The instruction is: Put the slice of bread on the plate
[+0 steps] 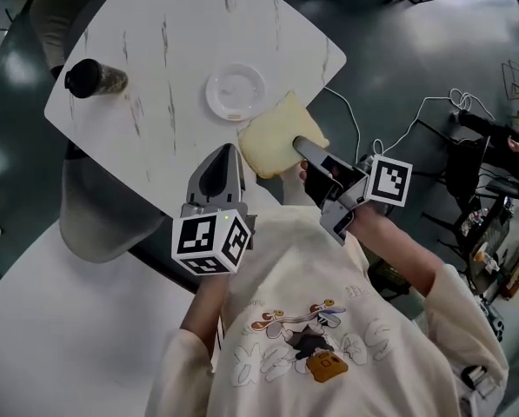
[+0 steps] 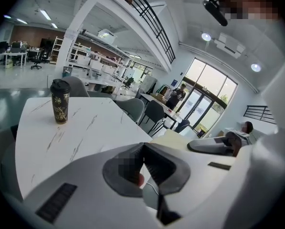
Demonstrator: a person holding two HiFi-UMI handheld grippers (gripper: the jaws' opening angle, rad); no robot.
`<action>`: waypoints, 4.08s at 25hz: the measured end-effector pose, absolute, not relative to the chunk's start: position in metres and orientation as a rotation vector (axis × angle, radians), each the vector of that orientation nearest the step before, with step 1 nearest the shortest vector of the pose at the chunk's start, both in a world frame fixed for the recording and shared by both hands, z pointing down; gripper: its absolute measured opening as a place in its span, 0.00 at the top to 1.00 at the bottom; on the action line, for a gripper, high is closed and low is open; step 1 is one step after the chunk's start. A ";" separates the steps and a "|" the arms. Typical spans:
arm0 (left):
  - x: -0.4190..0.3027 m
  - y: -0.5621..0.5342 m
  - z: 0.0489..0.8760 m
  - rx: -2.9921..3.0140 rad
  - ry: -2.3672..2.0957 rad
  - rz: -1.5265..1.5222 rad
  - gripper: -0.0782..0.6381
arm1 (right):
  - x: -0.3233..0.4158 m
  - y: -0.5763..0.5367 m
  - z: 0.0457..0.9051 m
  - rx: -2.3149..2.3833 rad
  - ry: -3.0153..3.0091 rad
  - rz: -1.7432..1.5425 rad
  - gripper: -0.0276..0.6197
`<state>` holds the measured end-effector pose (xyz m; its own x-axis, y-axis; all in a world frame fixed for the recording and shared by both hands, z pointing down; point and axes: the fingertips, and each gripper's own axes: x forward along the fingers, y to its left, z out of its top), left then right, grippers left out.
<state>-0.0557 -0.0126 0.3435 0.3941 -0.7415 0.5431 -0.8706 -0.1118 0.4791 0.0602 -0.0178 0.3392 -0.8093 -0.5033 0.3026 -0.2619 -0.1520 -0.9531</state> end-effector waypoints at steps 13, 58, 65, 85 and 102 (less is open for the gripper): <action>-0.084 -0.007 0.374 1.788 -1.465 0.210 0.88 | 0.034 -0.040 0.382 -0.812 2.020 -2.141 0.81; -0.102 -0.040 0.499 1.619 -1.471 0.227 0.88 | -0.021 -0.113 0.525 -1.036 2.020 -2.210 0.81; -0.103 -0.040 0.497 1.626 -1.473 0.224 0.88 | -0.024 -0.108 0.525 -1.095 2.154 -2.183 0.81; -0.096 -0.035 0.490 1.651 -1.458 0.245 0.88 | -0.025 -0.090 0.512 -1.195 2.812 -1.846 0.55; -0.057 -0.044 0.526 1.672 -1.308 0.260 0.88 | -0.025 -0.074 0.514 -1.059 2.775 -1.958 0.55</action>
